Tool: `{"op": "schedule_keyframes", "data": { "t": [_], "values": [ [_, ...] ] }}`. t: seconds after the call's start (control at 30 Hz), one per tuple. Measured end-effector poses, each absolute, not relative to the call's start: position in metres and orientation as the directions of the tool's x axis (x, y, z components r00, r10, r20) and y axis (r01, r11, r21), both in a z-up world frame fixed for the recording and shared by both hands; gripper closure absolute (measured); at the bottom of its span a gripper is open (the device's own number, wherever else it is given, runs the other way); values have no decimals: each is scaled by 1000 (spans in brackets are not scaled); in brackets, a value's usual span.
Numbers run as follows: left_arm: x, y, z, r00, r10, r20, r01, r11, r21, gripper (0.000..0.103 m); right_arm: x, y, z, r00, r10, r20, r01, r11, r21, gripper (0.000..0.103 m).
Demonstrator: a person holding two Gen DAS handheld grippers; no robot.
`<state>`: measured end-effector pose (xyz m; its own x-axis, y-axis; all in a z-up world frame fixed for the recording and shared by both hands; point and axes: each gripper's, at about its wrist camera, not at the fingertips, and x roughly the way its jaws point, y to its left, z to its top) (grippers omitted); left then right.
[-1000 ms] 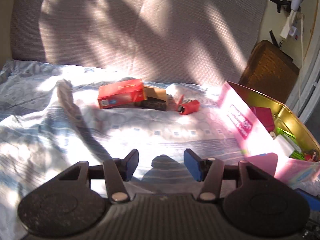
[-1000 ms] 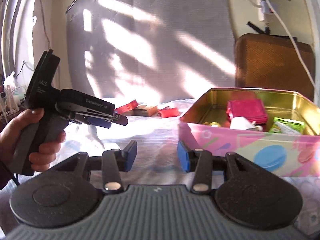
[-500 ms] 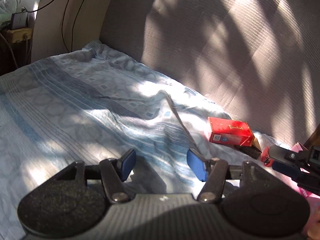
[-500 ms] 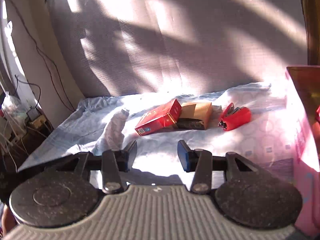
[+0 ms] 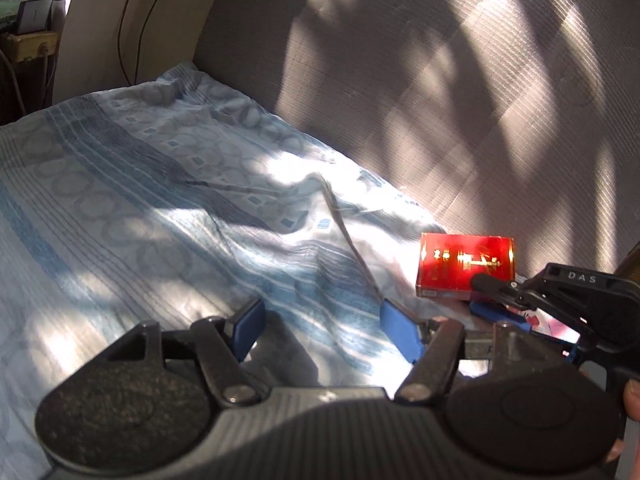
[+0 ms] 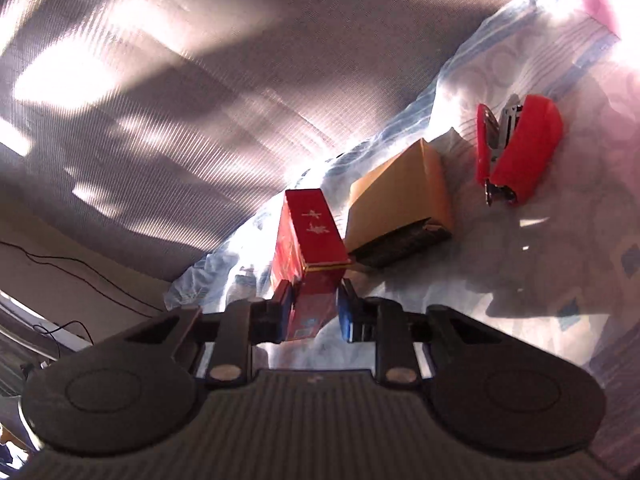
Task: Organize rigid objects
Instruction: 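Grasp the red box with the right gripper and lift it, then lower the red box into the pink tin and open the right gripper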
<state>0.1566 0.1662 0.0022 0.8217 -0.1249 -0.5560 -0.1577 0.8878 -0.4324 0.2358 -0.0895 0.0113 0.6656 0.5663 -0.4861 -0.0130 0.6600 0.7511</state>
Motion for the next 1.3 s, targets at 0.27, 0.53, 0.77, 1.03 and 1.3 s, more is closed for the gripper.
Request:
{"op": "schedule_keyframes", "data": {
  "t": [0.27,0.53,0.77,1.03,1.3],
  "values": [
    [149,151,5,825,-304,-477,43,875,-483,38,109,-131,21,599,644,-476,-108,654,749,79],
    [127,85,8,702,-542,-462,394,836,-382,38,-34,-225,8,755,410,-511,32,756,654,64],
    [86,14,19,549,-698,-461,551,716,-428,39,-75,-208,16,848,131,-513,-10,973,232,44],
    [56,-72,11,390,-733,-557,621,656,-429,39,-85,-234,14,850,106,-517,-52,992,119,44],
    [49,-110,-6,377,-690,-618,626,681,-379,40,-57,-239,3,846,68,-529,-79,997,3,25]
  ]
}}
